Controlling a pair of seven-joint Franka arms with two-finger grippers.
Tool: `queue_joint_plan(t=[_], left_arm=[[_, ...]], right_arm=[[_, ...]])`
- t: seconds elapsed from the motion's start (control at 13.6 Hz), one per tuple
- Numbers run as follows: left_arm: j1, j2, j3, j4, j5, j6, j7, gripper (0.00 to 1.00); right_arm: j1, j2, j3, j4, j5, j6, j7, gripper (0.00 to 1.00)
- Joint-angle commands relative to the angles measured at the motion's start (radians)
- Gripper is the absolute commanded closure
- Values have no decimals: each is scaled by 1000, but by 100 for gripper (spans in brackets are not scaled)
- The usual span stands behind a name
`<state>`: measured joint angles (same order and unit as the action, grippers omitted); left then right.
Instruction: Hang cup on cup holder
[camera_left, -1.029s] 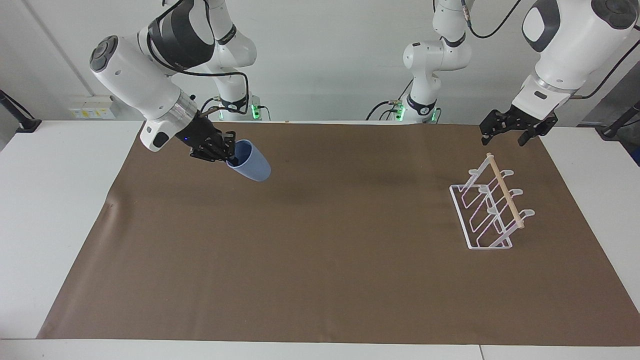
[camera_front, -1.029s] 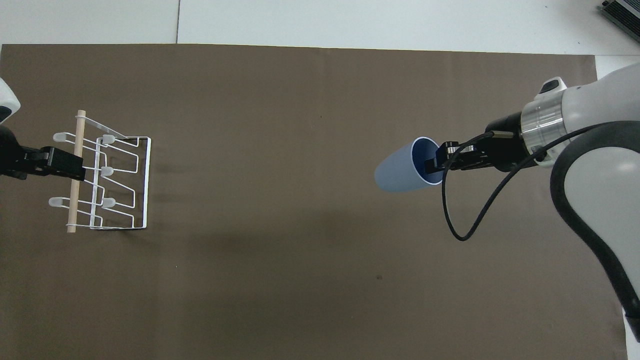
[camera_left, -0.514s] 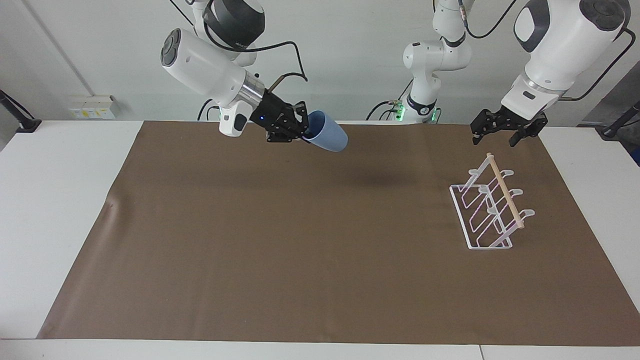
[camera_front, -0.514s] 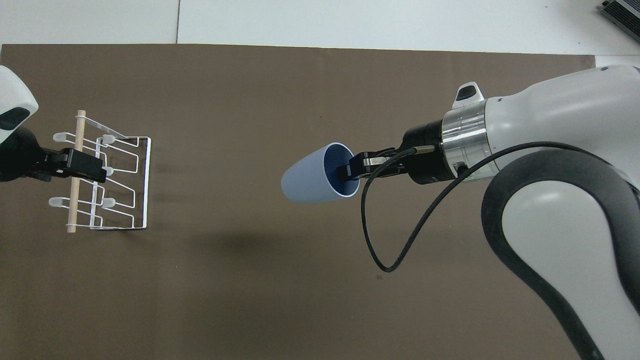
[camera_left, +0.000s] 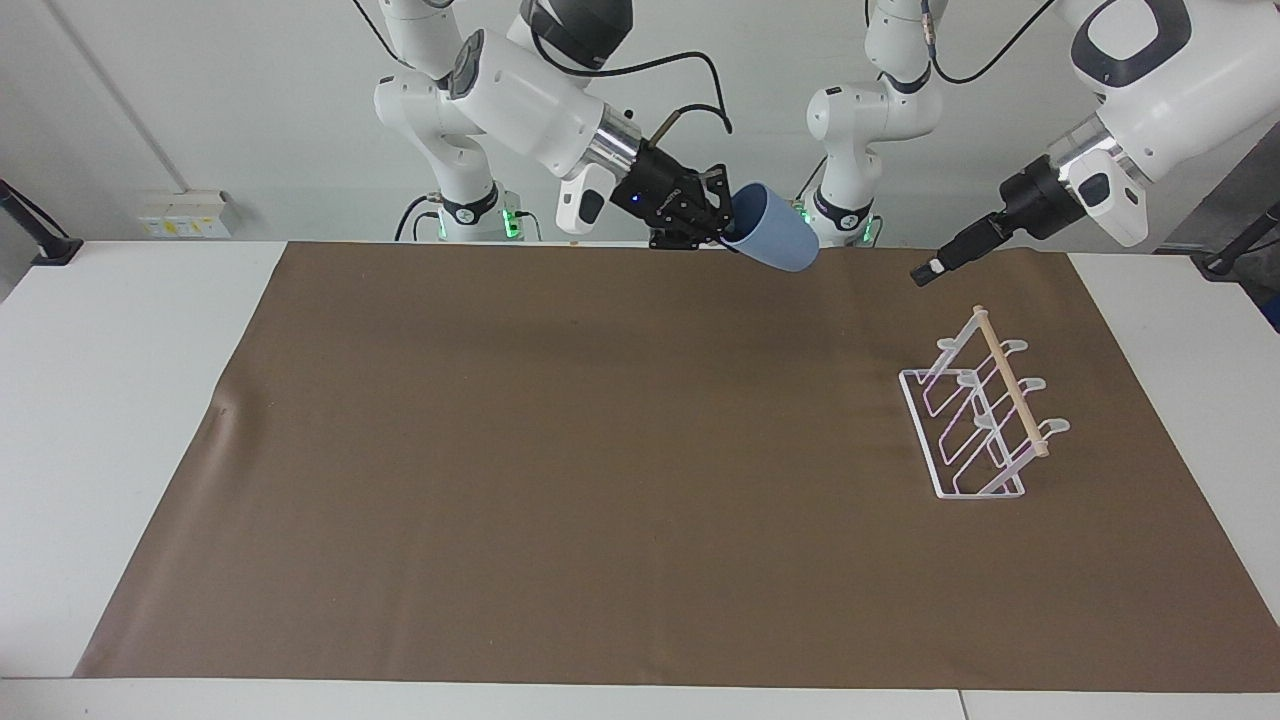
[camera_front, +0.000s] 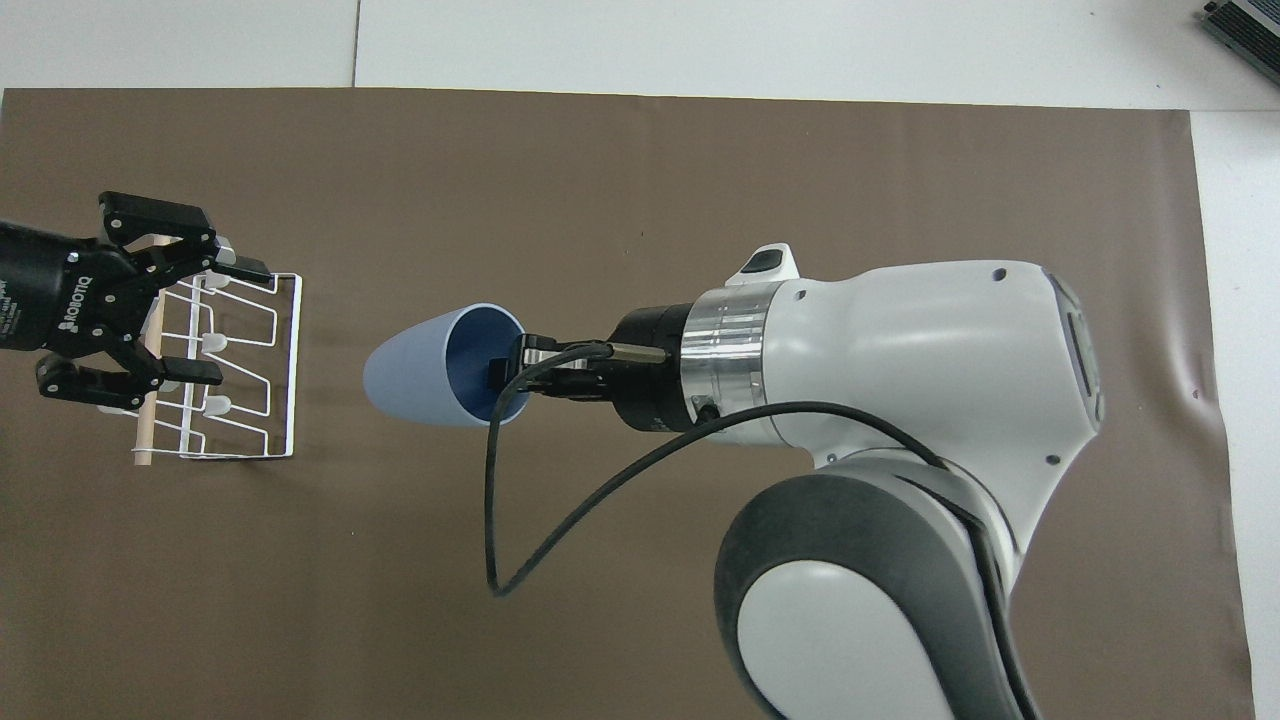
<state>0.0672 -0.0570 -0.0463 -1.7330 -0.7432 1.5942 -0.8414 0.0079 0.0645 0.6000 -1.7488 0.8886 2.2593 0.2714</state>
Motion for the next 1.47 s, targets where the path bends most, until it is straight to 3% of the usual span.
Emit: queue_joint_plan(t=[0.0, 0.44, 0.96, 1.4], left_arm=[[32, -86, -3, -128, -96, 39, -181, 0], [32, -96, -1, -128, -198, -19, -505, 0], [-13, -133, -12, -163, -194, -7, -513, 0], [-93, -161, -17, -232, -196, 114, -518, 0]], right_arm=[[-16, -8, 26, -11, 27, 17, 75, 100], [3, -6, 81, -34, 29, 187, 207, 100], [3, -6, 81, -35, 27, 186, 206, 100], [3, -6, 81, -35, 27, 184, 206, 100]])
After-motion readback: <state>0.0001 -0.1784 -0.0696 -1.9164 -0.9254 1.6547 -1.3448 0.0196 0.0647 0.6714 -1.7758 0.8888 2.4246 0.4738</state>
